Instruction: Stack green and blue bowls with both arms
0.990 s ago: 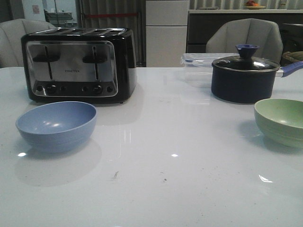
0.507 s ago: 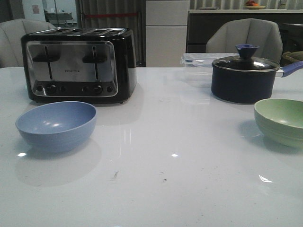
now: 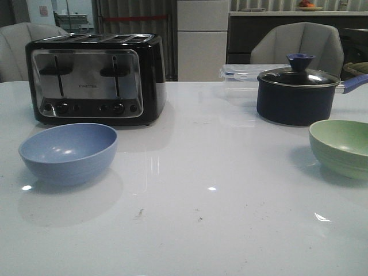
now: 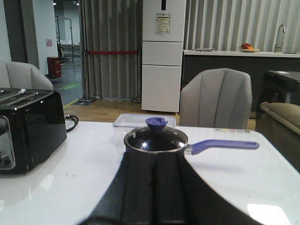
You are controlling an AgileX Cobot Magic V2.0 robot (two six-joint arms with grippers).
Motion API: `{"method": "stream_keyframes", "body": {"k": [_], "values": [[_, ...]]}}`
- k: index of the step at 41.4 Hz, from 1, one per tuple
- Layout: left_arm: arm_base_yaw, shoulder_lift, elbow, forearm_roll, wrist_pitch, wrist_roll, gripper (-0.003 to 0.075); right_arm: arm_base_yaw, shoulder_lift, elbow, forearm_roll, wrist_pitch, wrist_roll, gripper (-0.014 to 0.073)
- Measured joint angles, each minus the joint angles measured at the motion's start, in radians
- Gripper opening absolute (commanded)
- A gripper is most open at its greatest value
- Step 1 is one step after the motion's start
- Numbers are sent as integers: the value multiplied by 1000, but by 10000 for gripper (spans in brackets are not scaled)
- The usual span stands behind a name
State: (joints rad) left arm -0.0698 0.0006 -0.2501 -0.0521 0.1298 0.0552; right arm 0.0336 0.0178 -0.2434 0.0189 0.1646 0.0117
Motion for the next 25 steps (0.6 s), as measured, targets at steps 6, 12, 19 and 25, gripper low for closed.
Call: {"method": "stream_keyframes", "body": {"k": [6,12,19,25], "values": [[0,89,-193,4,120,0,99,0,113,-177,-2,104,0,57],[0,228,-365,7,267,0,99,0,257,-316,-7,228,0,57],[0,384,-478,7,403,0,99,0,409,-411,-8,353,0,57],[0,484,-482,7,470,0,99,0,511,-411,-8,394,0,57]]}}
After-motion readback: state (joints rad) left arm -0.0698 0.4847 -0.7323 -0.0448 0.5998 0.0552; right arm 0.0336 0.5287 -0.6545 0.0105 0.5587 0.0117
